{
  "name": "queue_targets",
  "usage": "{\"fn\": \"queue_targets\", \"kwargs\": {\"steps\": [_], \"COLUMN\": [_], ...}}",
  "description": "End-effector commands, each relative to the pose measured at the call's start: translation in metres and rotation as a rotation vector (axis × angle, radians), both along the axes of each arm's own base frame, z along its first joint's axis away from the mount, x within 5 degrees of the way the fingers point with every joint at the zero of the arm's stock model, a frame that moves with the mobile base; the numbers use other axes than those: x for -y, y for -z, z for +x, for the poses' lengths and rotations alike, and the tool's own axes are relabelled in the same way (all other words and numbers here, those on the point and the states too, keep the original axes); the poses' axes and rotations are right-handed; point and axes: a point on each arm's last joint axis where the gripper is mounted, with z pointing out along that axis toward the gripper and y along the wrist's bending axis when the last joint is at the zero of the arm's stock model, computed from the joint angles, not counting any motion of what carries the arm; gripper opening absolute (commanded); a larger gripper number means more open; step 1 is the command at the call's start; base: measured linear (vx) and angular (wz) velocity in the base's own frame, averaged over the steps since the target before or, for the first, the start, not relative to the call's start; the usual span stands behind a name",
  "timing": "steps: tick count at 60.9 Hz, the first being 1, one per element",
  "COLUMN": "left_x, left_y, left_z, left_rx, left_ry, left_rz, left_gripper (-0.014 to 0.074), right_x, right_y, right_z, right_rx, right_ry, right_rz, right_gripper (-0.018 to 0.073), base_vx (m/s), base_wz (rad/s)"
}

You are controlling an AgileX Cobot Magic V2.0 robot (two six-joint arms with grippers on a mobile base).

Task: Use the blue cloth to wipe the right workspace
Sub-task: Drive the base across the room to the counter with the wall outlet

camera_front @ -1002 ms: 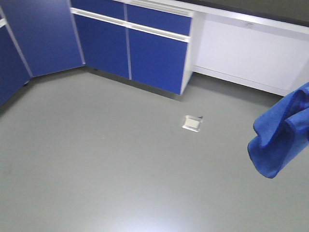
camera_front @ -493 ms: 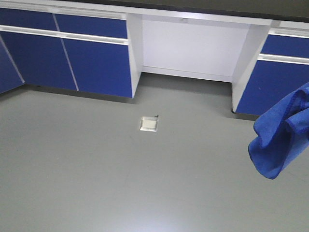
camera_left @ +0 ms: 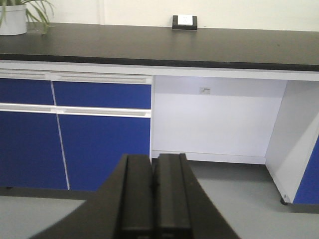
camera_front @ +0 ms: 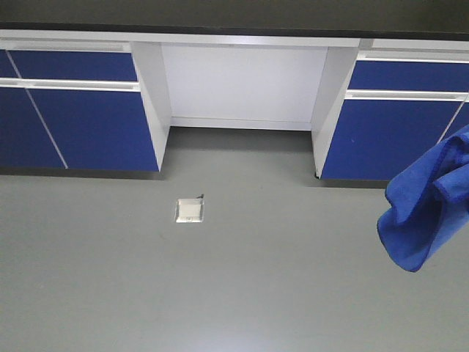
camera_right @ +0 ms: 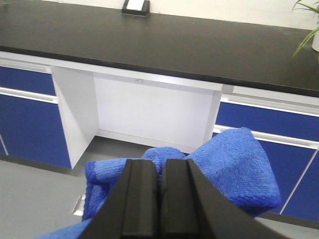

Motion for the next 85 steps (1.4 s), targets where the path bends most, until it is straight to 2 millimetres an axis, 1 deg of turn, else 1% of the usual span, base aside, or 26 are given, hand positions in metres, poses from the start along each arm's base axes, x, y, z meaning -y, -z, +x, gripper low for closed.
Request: {"fn": "queue_targets", "kwargs": {"steps": [1, 61, 85], "left_x": [0.0008, 0.0008, 0.0008], "left_y": [0.0022, 0.0022, 0.0022], "left_z": [0.0006, 0.0006, 0.0006], "left_rx": [0.067, 0.067, 0.067], "left_ry": [0.006, 0.006, 0.006], "left_rz": [-0.008, -0.008, -0.008], "left_gripper": [-0.0006, -0.0006, -0.0006], "right_x": [0.0021, 0.0021, 0.0021], "right_y": [-0.0155, -0.0155, -0.0155], "right_z": [0.0008, 0.0008, 0.0008], "right_rx": [0.1, 0.1, 0.1], "right_ry": [0.025, 0.025, 0.025], "right_rz": [0.004, 0.004, 0.004], "right_gripper": [-0.0008, -0.0008, -0.0008], "base_vx": [0.26, 0.31, 0.35], "base_wz": [-0.17, -0.13, 0.04]}}
